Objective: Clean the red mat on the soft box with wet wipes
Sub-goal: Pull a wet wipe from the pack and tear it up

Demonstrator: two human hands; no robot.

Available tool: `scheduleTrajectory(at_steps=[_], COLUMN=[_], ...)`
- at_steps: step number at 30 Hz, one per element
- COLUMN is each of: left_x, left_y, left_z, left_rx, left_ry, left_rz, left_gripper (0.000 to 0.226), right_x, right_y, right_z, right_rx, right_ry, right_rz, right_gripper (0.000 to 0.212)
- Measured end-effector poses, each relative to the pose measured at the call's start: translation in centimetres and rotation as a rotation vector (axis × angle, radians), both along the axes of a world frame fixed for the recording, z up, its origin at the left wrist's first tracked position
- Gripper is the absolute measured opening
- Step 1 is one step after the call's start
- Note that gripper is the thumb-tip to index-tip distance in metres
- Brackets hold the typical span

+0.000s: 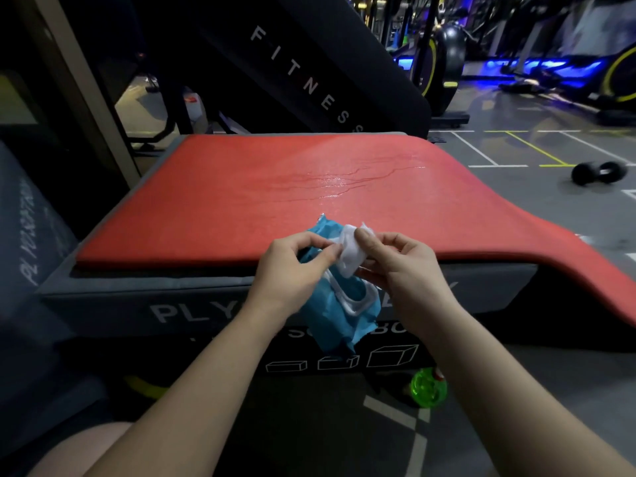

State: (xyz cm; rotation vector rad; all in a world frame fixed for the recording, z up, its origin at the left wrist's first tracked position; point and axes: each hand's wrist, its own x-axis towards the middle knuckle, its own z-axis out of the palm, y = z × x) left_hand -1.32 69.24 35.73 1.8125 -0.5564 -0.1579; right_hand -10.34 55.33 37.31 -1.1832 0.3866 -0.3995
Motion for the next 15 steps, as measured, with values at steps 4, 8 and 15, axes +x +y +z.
scheduleTrajectory(at_steps=[4,8,15], left_x=[-0.42,-0.25,-0.31], left_y=[0.20,0.34,0.35], left_z=[0.78,0.67,0.53], left_rx=[-0.032,-0.059,0.009], left_ry=[0.015,0.065,0.038], left_rz=[-0.025,0.023,-0.037], left_gripper=[0.040,0.048,0.022], right_x=[0.19,0.09,0.23], right_y=[-0.51,-0.43,-0.56], right_z=[0.20,-0.09,-0.43], right_rx=[0.081,0.061,0.081], right_ry=[-0.034,-0.028,0.068], right_rz=[0.046,0.141,0.028], right_gripper=[0.042,0.044,0.052])
